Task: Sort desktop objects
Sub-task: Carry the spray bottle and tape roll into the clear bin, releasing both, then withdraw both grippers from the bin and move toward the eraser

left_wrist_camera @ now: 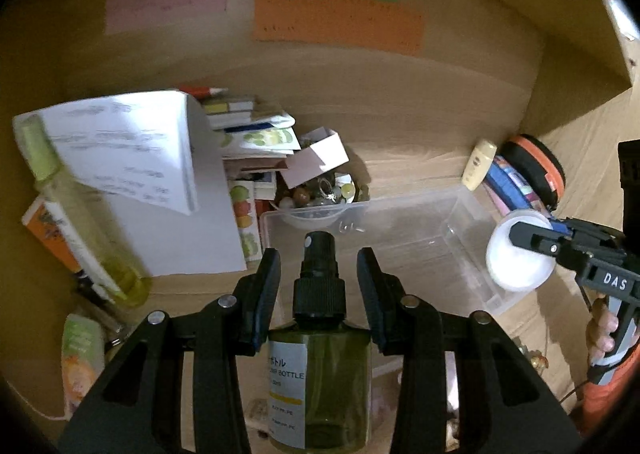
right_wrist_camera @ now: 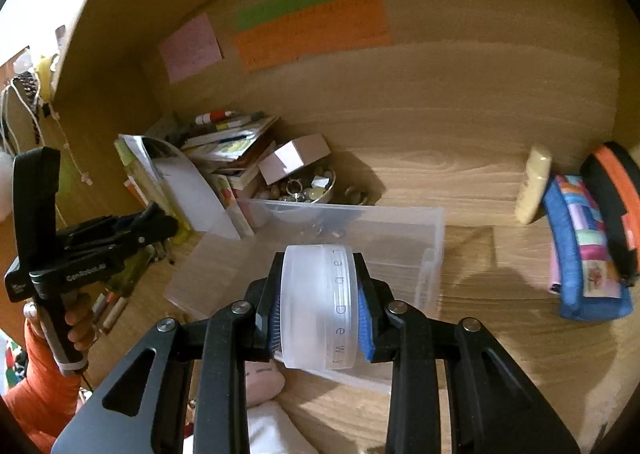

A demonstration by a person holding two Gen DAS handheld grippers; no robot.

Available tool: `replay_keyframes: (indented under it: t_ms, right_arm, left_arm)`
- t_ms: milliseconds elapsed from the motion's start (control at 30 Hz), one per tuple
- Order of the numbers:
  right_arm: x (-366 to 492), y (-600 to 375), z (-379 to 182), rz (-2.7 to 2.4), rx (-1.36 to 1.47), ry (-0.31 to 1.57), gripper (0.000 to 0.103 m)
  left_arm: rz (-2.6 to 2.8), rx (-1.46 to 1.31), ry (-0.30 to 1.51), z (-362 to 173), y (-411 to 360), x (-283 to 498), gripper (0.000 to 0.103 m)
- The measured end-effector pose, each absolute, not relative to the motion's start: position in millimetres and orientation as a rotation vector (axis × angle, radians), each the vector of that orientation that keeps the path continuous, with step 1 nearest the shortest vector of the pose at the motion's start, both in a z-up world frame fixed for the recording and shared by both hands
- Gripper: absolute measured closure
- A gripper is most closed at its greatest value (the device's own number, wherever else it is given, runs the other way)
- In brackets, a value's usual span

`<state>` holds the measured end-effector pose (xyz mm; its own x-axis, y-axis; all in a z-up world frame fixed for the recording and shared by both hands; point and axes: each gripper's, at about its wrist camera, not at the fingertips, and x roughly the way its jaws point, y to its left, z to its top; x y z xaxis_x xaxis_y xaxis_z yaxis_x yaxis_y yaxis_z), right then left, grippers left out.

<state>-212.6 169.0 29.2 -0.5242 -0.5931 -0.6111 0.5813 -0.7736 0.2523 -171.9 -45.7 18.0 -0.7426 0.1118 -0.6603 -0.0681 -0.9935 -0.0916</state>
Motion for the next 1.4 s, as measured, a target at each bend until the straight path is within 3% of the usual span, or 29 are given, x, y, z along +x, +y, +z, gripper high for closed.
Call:
replay_keyframes:
  t_ms: [633, 1100, 1200, 1400]
  right_arm:
    - [-245, 129, -29, -2.218, 1.061, 0.128, 0.076]
    - [-237, 119, -29, -2.251, 1.012, 0.217, 0.073]
    - [-236, 121, -25, -2.260, 1.006, 0.212, 0.068]
    - [-226, 134, 2, -2.322, 0.917, 0.155, 0.049]
  left_arm:
    - [2.724, -1.320, 0.043, -37, -30, -233, 0.064]
    - [2.751, -1.298, 0.073, -29, -28, -224, 0.064]
    - [2.759, -1.283, 0.049, -22, -34, -216, 0.062]
    - [2.826, -1.203, 0.010, 1, -47, -192, 0.044]
